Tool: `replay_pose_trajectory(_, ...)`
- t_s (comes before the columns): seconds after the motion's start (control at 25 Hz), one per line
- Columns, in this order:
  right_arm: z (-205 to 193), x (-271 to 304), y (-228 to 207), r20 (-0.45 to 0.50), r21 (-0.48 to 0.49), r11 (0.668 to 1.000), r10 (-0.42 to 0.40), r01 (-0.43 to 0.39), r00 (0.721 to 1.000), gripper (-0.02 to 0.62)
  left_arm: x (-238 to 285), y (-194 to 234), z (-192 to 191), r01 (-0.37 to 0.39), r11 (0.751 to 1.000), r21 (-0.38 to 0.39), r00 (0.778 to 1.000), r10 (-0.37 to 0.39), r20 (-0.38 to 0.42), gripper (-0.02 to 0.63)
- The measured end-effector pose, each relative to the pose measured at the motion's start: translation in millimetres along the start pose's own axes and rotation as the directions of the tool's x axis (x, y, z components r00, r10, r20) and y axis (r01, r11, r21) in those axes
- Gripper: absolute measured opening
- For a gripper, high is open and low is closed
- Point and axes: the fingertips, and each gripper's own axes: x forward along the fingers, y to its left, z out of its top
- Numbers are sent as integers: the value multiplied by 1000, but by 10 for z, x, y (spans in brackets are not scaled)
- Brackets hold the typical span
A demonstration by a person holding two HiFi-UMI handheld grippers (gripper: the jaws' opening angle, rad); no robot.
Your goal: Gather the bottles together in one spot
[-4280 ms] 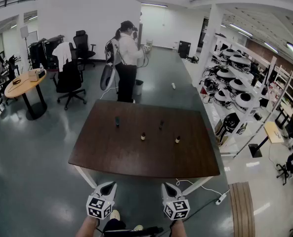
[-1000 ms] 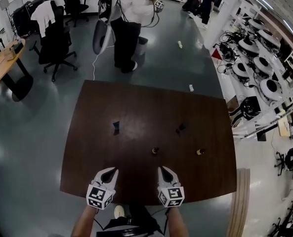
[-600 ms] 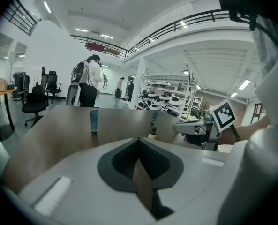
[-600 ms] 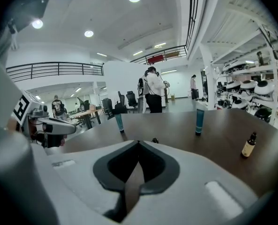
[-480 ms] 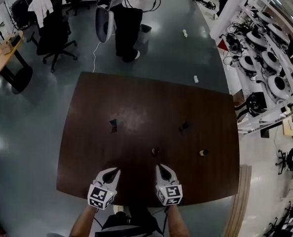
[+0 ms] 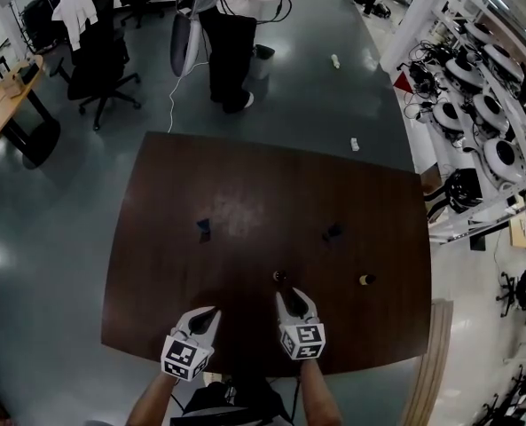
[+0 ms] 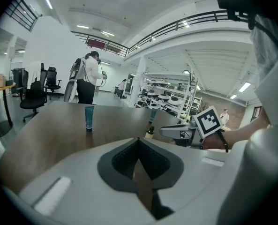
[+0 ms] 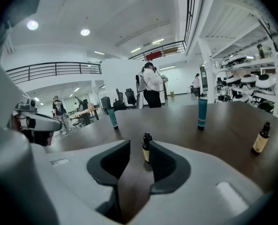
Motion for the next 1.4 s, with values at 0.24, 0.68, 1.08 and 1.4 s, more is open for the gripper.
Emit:
replay_pose_trajectory(0.24, -60, 259, -125, -28, -15, 1000, -13, 12, 1000, 163, -23, -47, -77, 9, 1000, -8, 1000, -9, -19, 2)
replay_pose_trajectory(0.68, -225, 537, -178, -93, -65, 998, -14, 8, 996, 179, -47, 55, -105, -21, 1000, -2, 1000, 21, -22, 0)
replay_pose_trajectory(1.08, -213, 560, -200, -89, -88, 996, -30, 23, 996, 133, -22, 25, -113, -18, 1000, -5, 999, 18, -31, 2)
replay_pose_trajectory(1.4, -120, 434, -164, -60, -92, 996, -26, 20, 998, 132, -51, 6, -37, -14, 1000, -3, 1000, 13, -13, 1)
